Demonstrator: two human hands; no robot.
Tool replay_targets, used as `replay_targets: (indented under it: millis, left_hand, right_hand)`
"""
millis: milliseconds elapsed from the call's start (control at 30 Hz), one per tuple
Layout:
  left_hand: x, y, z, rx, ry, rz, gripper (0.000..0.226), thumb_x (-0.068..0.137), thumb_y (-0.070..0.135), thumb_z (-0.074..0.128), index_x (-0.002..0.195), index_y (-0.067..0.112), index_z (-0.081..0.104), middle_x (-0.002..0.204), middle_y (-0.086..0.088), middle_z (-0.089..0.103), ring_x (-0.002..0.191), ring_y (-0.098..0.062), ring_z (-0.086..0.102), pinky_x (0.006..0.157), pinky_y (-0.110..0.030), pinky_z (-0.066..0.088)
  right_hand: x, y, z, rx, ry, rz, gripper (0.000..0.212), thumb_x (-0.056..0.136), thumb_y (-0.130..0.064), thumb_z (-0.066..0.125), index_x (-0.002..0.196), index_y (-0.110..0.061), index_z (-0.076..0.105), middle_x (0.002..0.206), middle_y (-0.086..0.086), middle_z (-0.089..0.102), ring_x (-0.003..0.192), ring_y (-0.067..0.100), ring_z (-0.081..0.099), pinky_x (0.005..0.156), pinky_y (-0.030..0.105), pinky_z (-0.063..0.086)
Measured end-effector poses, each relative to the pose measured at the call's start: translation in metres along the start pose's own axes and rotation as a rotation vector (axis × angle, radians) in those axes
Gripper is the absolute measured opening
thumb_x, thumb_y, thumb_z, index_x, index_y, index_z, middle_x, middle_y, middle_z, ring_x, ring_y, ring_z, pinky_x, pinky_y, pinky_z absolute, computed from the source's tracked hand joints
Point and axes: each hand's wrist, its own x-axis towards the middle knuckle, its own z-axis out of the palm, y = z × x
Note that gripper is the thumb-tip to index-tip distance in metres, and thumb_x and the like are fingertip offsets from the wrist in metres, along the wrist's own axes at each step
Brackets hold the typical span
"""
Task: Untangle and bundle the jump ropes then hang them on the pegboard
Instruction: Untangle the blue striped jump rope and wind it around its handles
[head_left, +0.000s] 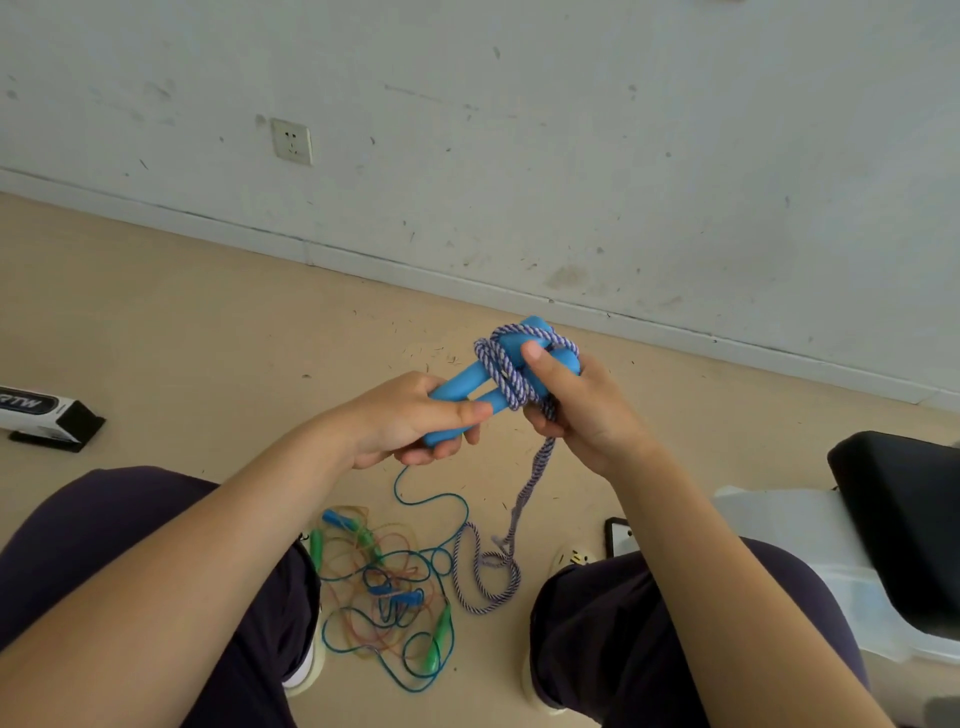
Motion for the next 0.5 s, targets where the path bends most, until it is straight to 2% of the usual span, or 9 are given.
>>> replay_targets:
  millis: [67,133,200,233,267,367,433,500]
  left_hand:
    - [0.002,0.000,0.000,-0.100,0.089,0.055,0.036,0.082,0.049,0.068,0.074,0.014,0.068,0.054,-0.005,0.051,0.035,-0.013,0.030,0.036,-0.019,0.026]
    - [0.005,0.003,-0.002,-0.216,0.227,0.100,0.040,0.078,0.051,0.073,0.076,0.011,0.066,0.052,-0.004,0.052,0.035,-0.012,0.031,0.034,-0.018,0.025]
    - [0.006,0.006,-0.009,-0.338,0.417,0.135,0.045,0.076,0.054,0.074,0.078,0.010,0.064,0.052,-0.002,0.052,0.035,-0.010,0.031,0.033,-0.018,0.023]
    - [0.006,0.007,-0.015,-0.382,0.511,0.147,0.042,0.079,0.051,0.072,0.078,0.011,0.063,0.053,-0.002,0.052,0.035,-0.010,0.031,0.032,-0.019,0.022]
    - [0.005,0.008,-0.022,-0.403,0.594,0.153,0.038,0.085,0.048,0.071,0.078,0.011,0.063,0.053,-0.001,0.053,0.036,-0.010,0.031,0.032,-0.019,0.022]
    - [0.000,0.008,-0.036,-0.366,0.745,0.123,0.035,0.090,0.043,0.069,0.078,0.011,0.065,0.052,0.000,0.055,0.034,-0.011,0.031,0.033,-0.019,0.021]
    - [-0.002,0.007,-0.037,-0.346,0.777,0.096,0.035,0.089,0.043,0.070,0.077,0.010,0.065,0.051,-0.001,0.054,0.033,-0.011,0.031,0.033,-0.018,0.021]
    - [-0.004,0.007,-0.035,-0.317,0.781,0.085,0.035,0.089,0.043,0.071,0.076,0.011,0.065,0.051,-0.001,0.054,0.032,-0.010,0.030,0.033,-0.018,0.021]
  right_hand:
    - [0.001,0.003,0.002,0.031,-0.017,0.003,0.045,0.088,-0.039,0.065,0.116,-0.007,0.050,0.072,0.005,0.048,0.048,0.014,0.038,0.044,0.023,0.029]
    - [0.001,0.007,0.006,-0.069,-0.031,0.040,0.041,0.087,-0.035,0.068,0.118,-0.013,0.053,0.065,-0.005,0.046,0.047,0.009,0.035,0.045,0.022,0.029]
    - [0.000,0.013,0.012,-0.403,-0.035,0.012,0.018,0.095,-0.032,0.063,0.106,-0.018,0.064,0.054,-0.016,0.042,0.046,0.003,0.034,0.048,0.024,0.032]
    - [-0.001,0.016,0.014,-0.538,-0.037,-0.004,0.014,0.098,-0.032,0.058,0.097,-0.022,0.068,0.049,-0.018,0.041,0.045,0.002,0.035,0.051,0.025,0.033]
    - [-0.002,0.016,0.016,-0.604,-0.031,-0.006,0.020,0.100,-0.034,0.054,0.089,-0.027,0.069,0.046,-0.018,0.041,0.044,0.002,0.035,0.053,0.026,0.033]
    - [-0.004,0.008,0.019,-0.523,0.017,-0.034,0.034,0.099,-0.042,0.048,0.070,-0.031,0.063,0.045,-0.013,0.037,0.042,0.004,0.034,0.049,0.023,0.033]
    - [-0.004,0.001,0.017,-0.460,0.043,-0.047,0.036,0.093,-0.049,0.047,0.065,-0.030,0.058,0.044,-0.011,0.037,0.040,0.005,0.033,0.044,0.019,0.030]
    - [-0.005,-0.004,0.011,-0.448,0.078,-0.053,0.039,0.094,-0.048,0.046,0.064,-0.026,0.055,0.045,-0.009,0.037,0.041,0.007,0.032,0.044,0.019,0.029]
